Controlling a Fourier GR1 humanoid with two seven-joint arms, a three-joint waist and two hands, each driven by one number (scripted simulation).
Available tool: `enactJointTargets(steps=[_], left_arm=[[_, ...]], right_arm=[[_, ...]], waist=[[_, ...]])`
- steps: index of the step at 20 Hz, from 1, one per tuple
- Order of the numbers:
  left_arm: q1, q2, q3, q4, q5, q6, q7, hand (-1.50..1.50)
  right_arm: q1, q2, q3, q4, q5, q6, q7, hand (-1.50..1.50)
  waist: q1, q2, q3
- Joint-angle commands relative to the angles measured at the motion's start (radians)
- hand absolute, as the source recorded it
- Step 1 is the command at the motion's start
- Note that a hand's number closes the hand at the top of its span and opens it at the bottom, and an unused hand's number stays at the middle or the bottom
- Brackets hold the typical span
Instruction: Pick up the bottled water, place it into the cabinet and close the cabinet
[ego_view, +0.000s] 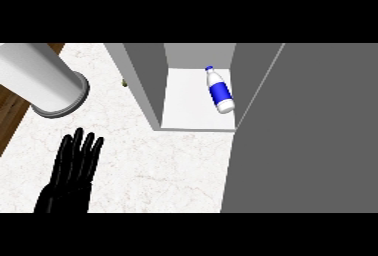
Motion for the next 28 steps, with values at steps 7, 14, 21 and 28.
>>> enactJointTargets(steps=[7, 14, 21, 28], left_arm=[[0.09, 0.076, 0.087, -0.037, 0.069, -0.095, -0.023, -1.5], [0.116, 0.1, 0.119, -0.055, 0.085, -0.126, -0.031, -1.5], [0.149, 0.113, 0.136, -0.046, 0.098, -0.165, -0.053, -1.5], [0.152, 0.123, 0.15, -0.054, 0.115, -0.194, -0.055, -1.5]], right_arm=[[-0.306, 0.115, 0.261, -0.002, 0.193, -0.07, 0.194, 1.5], [-0.478, 0.114, 0.279, 0.092, 0.18, -0.202, 0.25, 1.5], [-0.576, 0.112, 0.236, 0.112, 0.153, -0.216, 0.282, 1.5], [-0.6, 0.11, 0.215, 0.132, 0.112, -0.186, 0.296, 1.5]], waist=[[0.017, -0.001, -0.005], [0.015, 0.001, -0.005], [0.032, 0.007, -0.008], [0.053, 0.014, -0.01]])
